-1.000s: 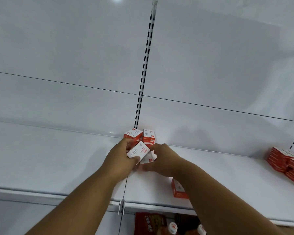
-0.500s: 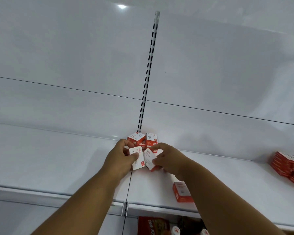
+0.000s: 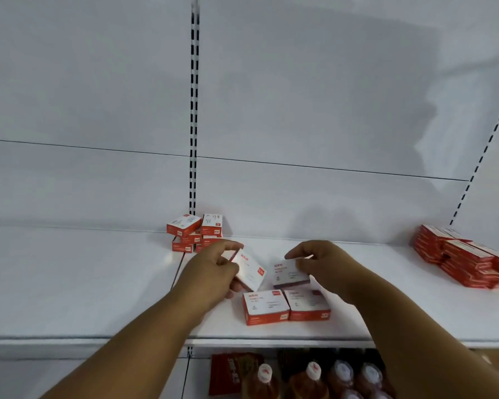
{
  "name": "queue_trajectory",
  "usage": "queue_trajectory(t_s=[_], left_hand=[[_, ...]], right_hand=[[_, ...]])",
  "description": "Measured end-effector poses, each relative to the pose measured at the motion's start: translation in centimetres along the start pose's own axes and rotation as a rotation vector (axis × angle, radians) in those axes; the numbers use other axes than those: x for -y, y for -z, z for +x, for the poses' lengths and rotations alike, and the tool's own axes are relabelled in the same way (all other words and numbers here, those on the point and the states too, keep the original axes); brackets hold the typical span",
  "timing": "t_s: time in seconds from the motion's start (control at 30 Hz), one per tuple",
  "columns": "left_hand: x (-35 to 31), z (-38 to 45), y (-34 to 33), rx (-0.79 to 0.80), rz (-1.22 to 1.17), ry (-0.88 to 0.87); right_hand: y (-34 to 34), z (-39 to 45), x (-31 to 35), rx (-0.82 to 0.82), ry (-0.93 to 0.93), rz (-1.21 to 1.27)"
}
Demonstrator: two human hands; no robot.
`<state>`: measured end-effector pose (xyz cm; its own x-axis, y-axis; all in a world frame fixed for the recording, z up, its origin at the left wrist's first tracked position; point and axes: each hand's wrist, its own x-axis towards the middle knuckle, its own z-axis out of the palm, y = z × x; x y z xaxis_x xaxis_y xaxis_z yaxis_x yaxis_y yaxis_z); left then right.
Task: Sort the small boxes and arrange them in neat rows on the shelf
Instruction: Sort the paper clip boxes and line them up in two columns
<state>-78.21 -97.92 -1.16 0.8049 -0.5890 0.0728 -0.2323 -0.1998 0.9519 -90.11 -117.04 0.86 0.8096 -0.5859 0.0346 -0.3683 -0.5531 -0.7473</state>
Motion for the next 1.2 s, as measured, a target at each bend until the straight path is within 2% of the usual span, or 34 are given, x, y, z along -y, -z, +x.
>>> queue_trajectory(t_s=[0.13, 0.23, 0.3, 0.4, 0.53, 0.6, 0.97, 1.2], left_hand=[[-0.1, 0.2, -0.9, -0.127, 0.463, -0.104], [0.0, 0.5, -1.0, -0.086, 0.659, -0.105], [0.0, 0.4, -1.3, -0.066, 0.735, -0.125], [-0.4, -0.7, -1.7, 0.040, 0.714, -0.200], [-0.7, -2.0, -2.9, 0.343, 0.852, -0.272], [-0.4, -1.7, -3.1, 0.358, 0.898, -0.321], [0.5, -0.2, -3.6, 0.367, 0.778, -0.388], [0.5, 0.4, -3.7, 0.414, 0.828, -0.385]], right_hand=[[0.6, -0.3, -1.6, 0.054, 0.036, -0.132], [1.3, -0.9, -2.3, 0.111, 0.090, -0.191], [2.2, -1.4, -3.0, 0.208, 0.129, -0.200], [2.8, -1.8, -3.7, 0.323, 0.192, -0.266], [2.6, -1.4, -4.4, 0.291, 0.307, -0.305], [2.4, -1.3, -4.6, 0.265, 0.337, -0.288], [1.5, -1.7, -5.2, 0.198, 0.365, -0.170], [1.3, -1.6, -5.1, 0.182, 0.426, -0.287]])
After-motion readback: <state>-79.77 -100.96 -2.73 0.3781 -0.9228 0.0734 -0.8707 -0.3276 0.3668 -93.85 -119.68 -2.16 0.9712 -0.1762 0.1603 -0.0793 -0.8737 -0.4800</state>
